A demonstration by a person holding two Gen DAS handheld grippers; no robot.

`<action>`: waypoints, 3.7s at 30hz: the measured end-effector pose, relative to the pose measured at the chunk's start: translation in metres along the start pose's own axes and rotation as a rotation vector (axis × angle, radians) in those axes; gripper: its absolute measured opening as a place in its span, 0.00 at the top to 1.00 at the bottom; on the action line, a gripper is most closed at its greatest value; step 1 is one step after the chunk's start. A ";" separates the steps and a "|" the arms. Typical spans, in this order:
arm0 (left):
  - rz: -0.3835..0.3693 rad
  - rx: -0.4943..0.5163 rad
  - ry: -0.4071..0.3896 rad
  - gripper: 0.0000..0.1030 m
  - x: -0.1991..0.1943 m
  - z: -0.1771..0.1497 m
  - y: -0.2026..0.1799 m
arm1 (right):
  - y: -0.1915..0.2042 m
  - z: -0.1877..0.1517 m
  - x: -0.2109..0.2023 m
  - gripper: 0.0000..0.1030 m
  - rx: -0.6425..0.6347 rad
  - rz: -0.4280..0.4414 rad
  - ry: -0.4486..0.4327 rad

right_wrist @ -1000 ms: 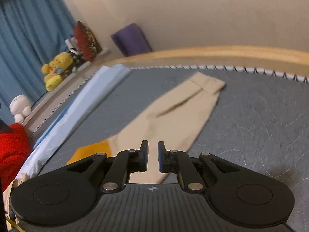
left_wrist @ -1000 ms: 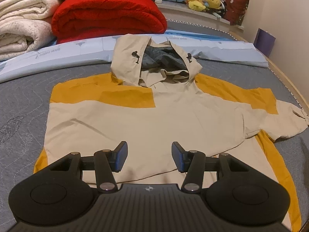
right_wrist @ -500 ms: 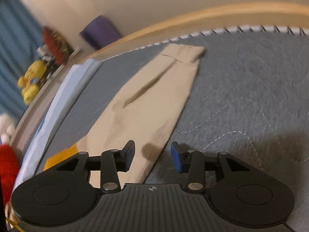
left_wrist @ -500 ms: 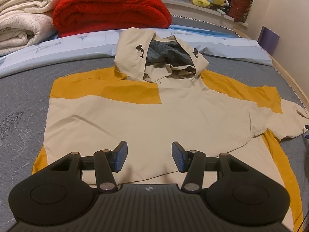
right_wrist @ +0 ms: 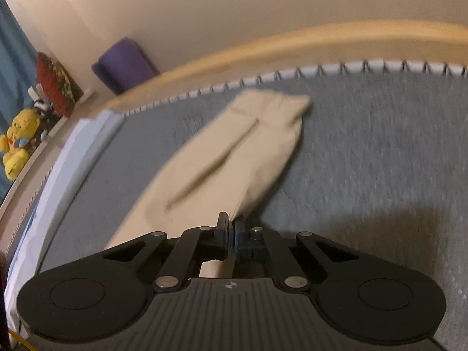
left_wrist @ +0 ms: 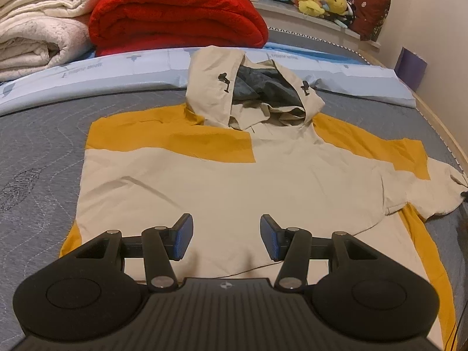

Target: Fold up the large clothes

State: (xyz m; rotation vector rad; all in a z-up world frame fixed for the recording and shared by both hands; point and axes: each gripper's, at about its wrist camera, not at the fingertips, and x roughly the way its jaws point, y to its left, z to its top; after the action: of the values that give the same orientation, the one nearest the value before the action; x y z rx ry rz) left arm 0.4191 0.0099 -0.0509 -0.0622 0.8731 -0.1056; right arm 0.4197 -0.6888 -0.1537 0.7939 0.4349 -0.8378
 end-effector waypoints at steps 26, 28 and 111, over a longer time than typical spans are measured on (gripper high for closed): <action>0.028 -0.316 -0.045 0.46 -0.048 0.026 0.117 | 0.256 -0.324 -0.372 0.77 -1.026 0.858 0.398; 0.021 -0.316 -0.039 0.46 -0.047 0.027 0.117 | 0.246 -0.308 -0.372 0.68 -0.929 0.799 0.415; 0.026 -0.365 0.073 0.46 0.024 0.028 0.133 | 0.276 -0.401 -0.278 0.63 -0.932 0.502 0.600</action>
State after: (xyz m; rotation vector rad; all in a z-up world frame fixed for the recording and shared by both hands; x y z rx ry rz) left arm 0.4654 0.1392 -0.0643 -0.3902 0.9583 0.0776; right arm 0.4534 -0.1305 -0.1130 0.2242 1.0078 0.1344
